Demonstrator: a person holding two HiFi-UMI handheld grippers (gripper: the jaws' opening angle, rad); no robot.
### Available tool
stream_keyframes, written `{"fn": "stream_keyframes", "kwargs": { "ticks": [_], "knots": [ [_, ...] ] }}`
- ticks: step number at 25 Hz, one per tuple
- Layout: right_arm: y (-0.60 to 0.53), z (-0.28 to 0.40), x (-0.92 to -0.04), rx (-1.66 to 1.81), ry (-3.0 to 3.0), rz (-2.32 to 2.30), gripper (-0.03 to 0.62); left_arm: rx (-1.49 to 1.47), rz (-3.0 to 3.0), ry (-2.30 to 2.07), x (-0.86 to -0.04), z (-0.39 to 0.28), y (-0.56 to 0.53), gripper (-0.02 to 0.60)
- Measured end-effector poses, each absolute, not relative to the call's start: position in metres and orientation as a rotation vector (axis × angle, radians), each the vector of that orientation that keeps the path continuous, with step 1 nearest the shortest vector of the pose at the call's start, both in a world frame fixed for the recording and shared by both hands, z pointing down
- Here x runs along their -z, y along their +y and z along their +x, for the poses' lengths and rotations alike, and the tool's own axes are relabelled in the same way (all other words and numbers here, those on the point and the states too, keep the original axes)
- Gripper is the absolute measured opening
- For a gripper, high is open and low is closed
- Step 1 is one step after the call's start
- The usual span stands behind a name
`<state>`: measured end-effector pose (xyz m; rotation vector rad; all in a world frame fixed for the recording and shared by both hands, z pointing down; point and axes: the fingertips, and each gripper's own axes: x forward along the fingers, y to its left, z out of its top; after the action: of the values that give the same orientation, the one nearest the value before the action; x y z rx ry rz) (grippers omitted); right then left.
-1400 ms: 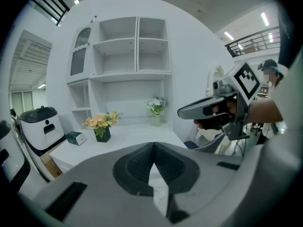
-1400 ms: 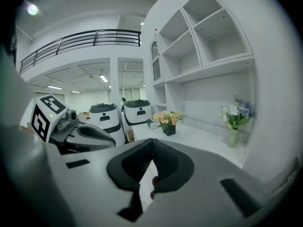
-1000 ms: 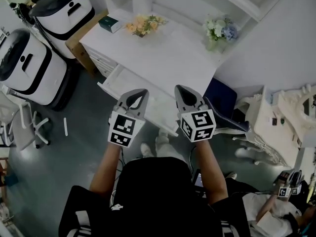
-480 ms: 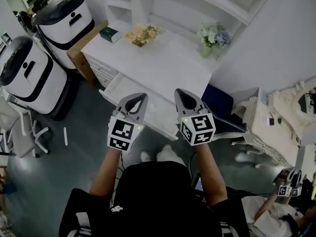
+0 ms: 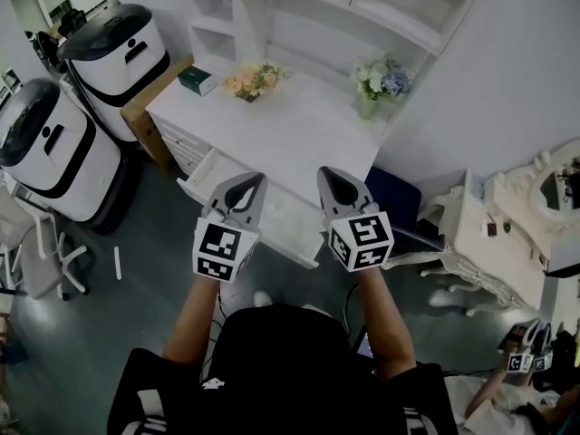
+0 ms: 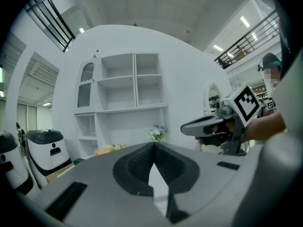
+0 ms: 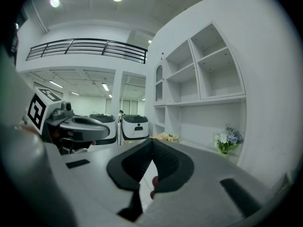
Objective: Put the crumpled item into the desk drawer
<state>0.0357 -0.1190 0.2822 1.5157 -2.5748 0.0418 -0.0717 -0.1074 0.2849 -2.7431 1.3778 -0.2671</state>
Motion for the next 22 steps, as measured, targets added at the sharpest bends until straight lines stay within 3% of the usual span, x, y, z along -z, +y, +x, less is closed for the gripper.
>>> {"fn": "stream_keyframes", "kwargs": {
  "ticks": [22],
  "knots": [
    [-0.078, 0.052, -0.236, 0.029, -2.674, 1.478, -0.003, 0.210, -2.658, 1.453, -0.244, -0.053, -0.062, 0.006]
  ]
}}
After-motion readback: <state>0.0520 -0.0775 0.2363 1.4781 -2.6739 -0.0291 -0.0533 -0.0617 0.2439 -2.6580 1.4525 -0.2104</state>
